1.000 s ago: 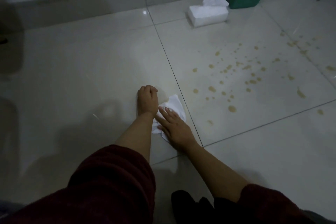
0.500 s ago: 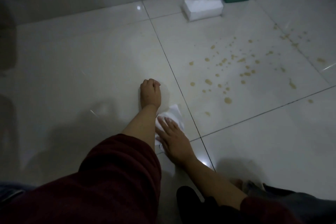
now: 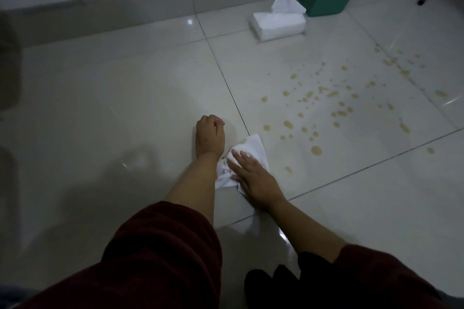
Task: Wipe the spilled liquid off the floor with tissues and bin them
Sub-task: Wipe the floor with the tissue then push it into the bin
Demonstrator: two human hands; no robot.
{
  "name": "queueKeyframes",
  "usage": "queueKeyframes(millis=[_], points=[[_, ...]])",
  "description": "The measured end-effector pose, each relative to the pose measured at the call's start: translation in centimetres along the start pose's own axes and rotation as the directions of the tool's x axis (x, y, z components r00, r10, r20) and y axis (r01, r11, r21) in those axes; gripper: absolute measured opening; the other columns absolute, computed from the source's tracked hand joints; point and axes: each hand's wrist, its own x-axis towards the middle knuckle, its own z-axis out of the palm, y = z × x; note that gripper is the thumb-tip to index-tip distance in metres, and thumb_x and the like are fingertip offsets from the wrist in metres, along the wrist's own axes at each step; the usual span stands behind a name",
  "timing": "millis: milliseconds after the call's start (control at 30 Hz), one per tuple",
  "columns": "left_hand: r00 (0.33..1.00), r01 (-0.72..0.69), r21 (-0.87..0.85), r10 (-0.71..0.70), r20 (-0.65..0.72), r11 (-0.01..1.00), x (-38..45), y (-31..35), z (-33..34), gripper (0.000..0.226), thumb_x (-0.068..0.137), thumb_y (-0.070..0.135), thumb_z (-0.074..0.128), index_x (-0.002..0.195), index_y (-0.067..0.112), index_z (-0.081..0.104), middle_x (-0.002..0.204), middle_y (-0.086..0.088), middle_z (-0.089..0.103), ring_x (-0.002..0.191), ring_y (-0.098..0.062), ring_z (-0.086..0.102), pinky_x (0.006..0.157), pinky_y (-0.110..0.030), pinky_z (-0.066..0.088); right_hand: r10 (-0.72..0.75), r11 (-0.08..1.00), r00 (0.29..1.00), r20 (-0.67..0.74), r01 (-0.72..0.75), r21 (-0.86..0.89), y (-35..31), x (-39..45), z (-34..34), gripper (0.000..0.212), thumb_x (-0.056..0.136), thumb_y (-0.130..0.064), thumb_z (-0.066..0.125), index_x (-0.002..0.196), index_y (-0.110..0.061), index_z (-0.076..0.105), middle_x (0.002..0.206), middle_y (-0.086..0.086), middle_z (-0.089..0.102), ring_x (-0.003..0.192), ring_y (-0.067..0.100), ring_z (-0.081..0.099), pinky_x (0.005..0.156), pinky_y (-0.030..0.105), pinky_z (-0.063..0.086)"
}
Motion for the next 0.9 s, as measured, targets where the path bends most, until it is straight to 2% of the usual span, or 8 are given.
queueKeyframes(millis=[100, 233, 300, 367, 500, 700, 833, 900], points=[[1.0, 0.014, 0.008, -0.014, -0.02, 1.0, 0.8, -0.2, -0.7, 0.025, 0.093, 0.005, 0.041, 0.087, 0.0, 0.065, 0.097, -0.019, 0.06, 0.098, -0.032, 0.054, 0.085, -0.04, 0.044, -0.006, 1.0, 1.0, -0.015, 0.006, -0.027, 0.6, 1.9, -0.8, 0.05, 0.104, -0.032, 0.031, 0.151, -0.028, 0.019, 0.161, -0.005, 0.006, 0.149, 0.014, 0.002, 0.119, 0.025, -0.003], [0.998, 0.028, 0.026, -0.027, -0.052, 0.999, 1.4, -0.5, -1.2, 0.025, 0.092, 0.005, 0.042, 0.087, 0.001, 0.066, 0.098, -0.02, 0.06, 0.098, -0.031, 0.053, 0.085, -0.037, 0.043, 0.016, 0.999, 1.0, -0.017, -0.016, -0.045, 0.8, 3.1, -1.0, 0.049, 0.104, -0.028, 0.031, 0.151, -0.026, 0.018, 0.161, -0.003, 0.006, 0.149, 0.015, 0.001, 0.121, 0.026, -0.002], [0.998, 0.037, 0.032, -0.036, -0.055, 0.999, 1.2, -0.8, -1.1, 0.026, 0.093, 0.005, 0.041, 0.087, 0.001, 0.066, 0.098, -0.02, 0.06, 0.098, -0.031, 0.054, 0.084, -0.038, 0.044, 0.044, 0.999, 0.998, -0.055, -0.044, -0.001, 0.3, 2.8, -0.4, 0.049, 0.103, -0.024, 0.033, 0.151, -0.025, 0.02, 0.161, -0.001, 0.008, 0.149, 0.017, 0.001, 0.119, 0.024, -0.007], [0.998, 0.043, 0.026, -0.042, -0.051, 0.999, 1.1, -0.6, -0.8, 0.027, 0.093, 0.005, 0.04, 0.088, 0.0, 0.066, 0.099, -0.02, 0.06, 0.099, -0.032, 0.054, 0.086, -0.039, 0.044, 0.061, 0.998, 0.995, -0.08, -0.059, 0.029, -0.4, 1.9, 0.3, 0.05, 0.103, -0.022, 0.034, 0.151, -0.025, 0.021, 0.161, 0.001, 0.008, 0.15, 0.019, 0.0, 0.12, 0.028, -0.006], [0.999, 0.042, -0.003, -0.042, -0.025, 0.999, 1.0, 0.5, 0.1, 0.027, 0.093, 0.004, 0.04, 0.088, -0.002, 0.066, 0.1, -0.021, 0.059, 0.101, -0.033, 0.053, 0.09, -0.042, 0.043, -0.05, 0.998, 0.996, -0.08, 0.053, 0.036, -1.3, -1.8, 1.7, 0.05, 0.102, -0.024, 0.035, 0.15, -0.024, 0.024, 0.159, -0.002, 0.009, 0.148, 0.014, 0.0, 0.121, 0.03, -0.002], [1.0, 0.019, -0.005, -0.019, -0.002, 1.0, 0.5, 1.8, 1.2, 0.026, 0.093, 0.005, 0.041, 0.089, -0.001, 0.066, 0.101, -0.02, 0.059, 0.102, -0.033, 0.053, 0.089, -0.041, 0.042, -0.201, 0.98, 0.979, 0.041, 0.201, -0.004, 0.3, -3.2, 0.1, 0.049, 0.102, -0.024, 0.037, 0.15, -0.02, 0.025, 0.158, -0.003, 0.011, 0.148, 0.015, 0.005, 0.121, 0.029, 0.005], [1.0, -0.004, 0.005, 0.004, 0.004, 1.0, 0.3, 1.8, 1.0, 0.027, 0.093, 0.005, 0.04, 0.089, -0.001, 0.066, 0.1, -0.02, 0.06, 0.101, -0.033, 0.053, 0.089, -0.041, 0.042, -0.156, 0.988, 0.988, 0.015, 0.156, -0.016, 0.4, -2.7, -0.1, 0.051, 0.102, -0.021, 0.037, 0.151, -0.022, 0.023, 0.158, -0.005, 0.01, 0.145, 0.008, -0.003, 0.116, 0.017, -0.005], [1.0, -0.002, 0.016, 0.002, -0.002, 1.0, 0.4, 1.6, 0.6, 0.028, 0.094, 0.006, 0.039, 0.09, -0.002, 0.066, 0.101, -0.02, 0.059, 0.101, -0.033, 0.053, 0.089, -0.042, 0.042, -0.08, 0.997, 0.997, -0.005, 0.08, 0.002, 0.3, -2.2, 0.1, 0.053, 0.101, -0.02, 0.038, 0.151, -0.024, 0.02, 0.16, -0.004, 0.01, 0.147, 0.01, -0.001, 0.119, 0.02, -0.004]])
